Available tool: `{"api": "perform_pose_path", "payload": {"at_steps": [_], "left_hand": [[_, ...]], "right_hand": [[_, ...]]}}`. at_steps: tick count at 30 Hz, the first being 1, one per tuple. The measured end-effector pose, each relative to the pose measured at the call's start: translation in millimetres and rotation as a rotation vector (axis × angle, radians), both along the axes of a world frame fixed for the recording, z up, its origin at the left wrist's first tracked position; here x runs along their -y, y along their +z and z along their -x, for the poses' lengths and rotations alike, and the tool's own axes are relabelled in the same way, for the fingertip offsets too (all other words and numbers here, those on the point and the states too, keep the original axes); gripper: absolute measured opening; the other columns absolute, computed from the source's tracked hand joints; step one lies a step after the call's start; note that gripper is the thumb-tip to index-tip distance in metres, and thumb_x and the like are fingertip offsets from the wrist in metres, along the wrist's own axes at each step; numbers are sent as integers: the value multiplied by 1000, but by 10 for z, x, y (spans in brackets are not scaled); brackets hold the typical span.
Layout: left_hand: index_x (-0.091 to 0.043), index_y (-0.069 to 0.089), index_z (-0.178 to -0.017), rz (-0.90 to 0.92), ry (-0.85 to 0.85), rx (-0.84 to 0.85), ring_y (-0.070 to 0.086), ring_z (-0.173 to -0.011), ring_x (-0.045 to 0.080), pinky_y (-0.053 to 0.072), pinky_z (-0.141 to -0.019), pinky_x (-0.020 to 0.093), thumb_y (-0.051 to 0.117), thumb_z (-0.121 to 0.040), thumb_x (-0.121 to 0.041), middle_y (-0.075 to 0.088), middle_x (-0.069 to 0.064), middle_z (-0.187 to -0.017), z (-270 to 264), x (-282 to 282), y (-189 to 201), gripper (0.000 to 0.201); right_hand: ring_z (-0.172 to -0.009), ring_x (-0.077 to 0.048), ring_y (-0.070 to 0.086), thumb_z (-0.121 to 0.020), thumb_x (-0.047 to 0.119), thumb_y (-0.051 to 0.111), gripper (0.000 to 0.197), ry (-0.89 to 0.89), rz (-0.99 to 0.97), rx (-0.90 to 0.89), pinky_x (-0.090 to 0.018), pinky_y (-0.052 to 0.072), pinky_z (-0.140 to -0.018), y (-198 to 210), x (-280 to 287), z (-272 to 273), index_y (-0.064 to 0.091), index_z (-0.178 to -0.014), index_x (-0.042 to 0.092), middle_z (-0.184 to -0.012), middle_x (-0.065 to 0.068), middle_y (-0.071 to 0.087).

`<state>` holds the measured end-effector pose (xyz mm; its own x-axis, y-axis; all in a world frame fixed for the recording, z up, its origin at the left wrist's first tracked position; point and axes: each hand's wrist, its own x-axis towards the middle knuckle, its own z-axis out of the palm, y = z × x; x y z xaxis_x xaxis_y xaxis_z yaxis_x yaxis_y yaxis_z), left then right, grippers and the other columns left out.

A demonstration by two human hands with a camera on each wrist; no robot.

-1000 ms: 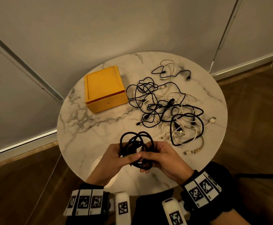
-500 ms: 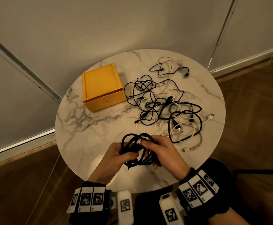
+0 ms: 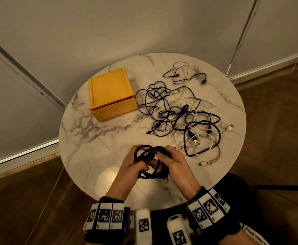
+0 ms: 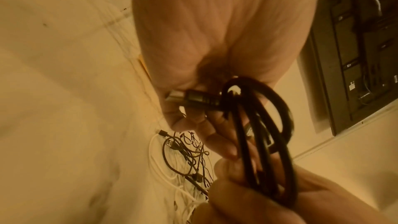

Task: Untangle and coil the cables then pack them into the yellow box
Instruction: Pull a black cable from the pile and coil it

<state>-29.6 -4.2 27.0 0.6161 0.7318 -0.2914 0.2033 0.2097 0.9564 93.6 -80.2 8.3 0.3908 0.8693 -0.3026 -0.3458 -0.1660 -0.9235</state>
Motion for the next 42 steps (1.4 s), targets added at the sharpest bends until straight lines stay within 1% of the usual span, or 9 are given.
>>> {"api": "perform_pose_path", "payload": {"at_steps": [7, 11, 14, 25, 27, 30, 35, 39, 42], "left_hand": [[-9, 75, -81, -33, 127, -90, 66, -78, 26, 53, -73, 40, 72, -53, -18, 71, 20, -85, 6, -16, -85, 30], [-8, 77, -86, -25, -13, -210, 68, -72, 21, 55, -64, 26, 75, -73, -4, 73, 19, -83, 86, -24, -76, 13], [-8, 77, -90, -41, -191, -218, 71, -77, 17, 55, -71, 24, 71, -81, -3, 75, 12, -85, 114, -39, 5, 12], [-2, 72, -73, 173, -135, 10, 63, -74, 19, 50, -67, 23, 59, -59, -5, 66, 13, -75, 96, 15, -5, 19], [1, 71, -75, 246, -71, 25, 62, -72, 20, 50, -67, 24, 53, -58, 1, 65, 16, -75, 69, 21, -44, 24], [1, 69, -76, 318, 70, 41, 58, -69, 22, 48, -64, 27, 50, -57, 3, 61, 16, -73, 13, 72, -62, 27], [-8, 56, -94, 226, 449, 34, 49, -53, 19, 36, -47, 24, 36, -73, 21, 61, 10, -64, -57, 178, -120, 41], [-7, 57, -86, -36, 483, -48, 52, -65, 23, 41, -56, 35, 45, -75, 16, 62, 13, -76, -86, 242, -94, 28], [-12, 59, -87, -146, 436, -99, 57, -70, 17, 45, -55, 31, 49, -76, 10, 64, 9, -85, -109, 249, -117, 26]], "right_hand": [[-61, -9, 55, -96, 4, 51, 16, 0, -1, 176, -20, 46, -58, -69, 27, -75, 62, -90, 13, -66, 8, 60], [-59, -8, 54, -92, 2, 49, 20, 128, 69, 226, -23, 45, -58, -82, 54, -137, 60, -82, 15, -63, 8, 57], [-60, -11, 48, -82, 12, 46, 20, 177, 78, 242, -30, 38, -61, -78, 54, -175, 58, -70, 22, -61, 10, 54], [-53, -31, 50, -79, 2, 53, 14, 378, -44, 115, -29, 42, -40, -53, 128, -271, 56, -93, 2, -75, -9, 66], [-47, -20, 49, -88, -1, 53, 13, 365, -42, 224, -24, 38, -39, -65, 126, -272, 55, -95, 10, -78, -16, 62], [-63, -3, 55, -92, 1, 51, 21, 372, -56, 474, -19, 43, -58, -88, 97, -260, 53, -94, 22, -81, 3, 59], [-69, -24, 55, -93, 21, 48, 21, 488, 9, 718, -46, 46, -67, -109, 107, -78, 44, -113, 19, -80, -8, 60], [-71, -18, 55, -85, 30, 49, 30, 507, 27, 422, -39, 43, -66, -4, 117, -17, 43, -115, 29, -83, -6, 61], [-62, -12, 49, -80, 31, 53, 38, 480, 27, 137, -28, 40, -54, 32, 123, -19, 48, -118, 34, -81, 3, 56]]}}
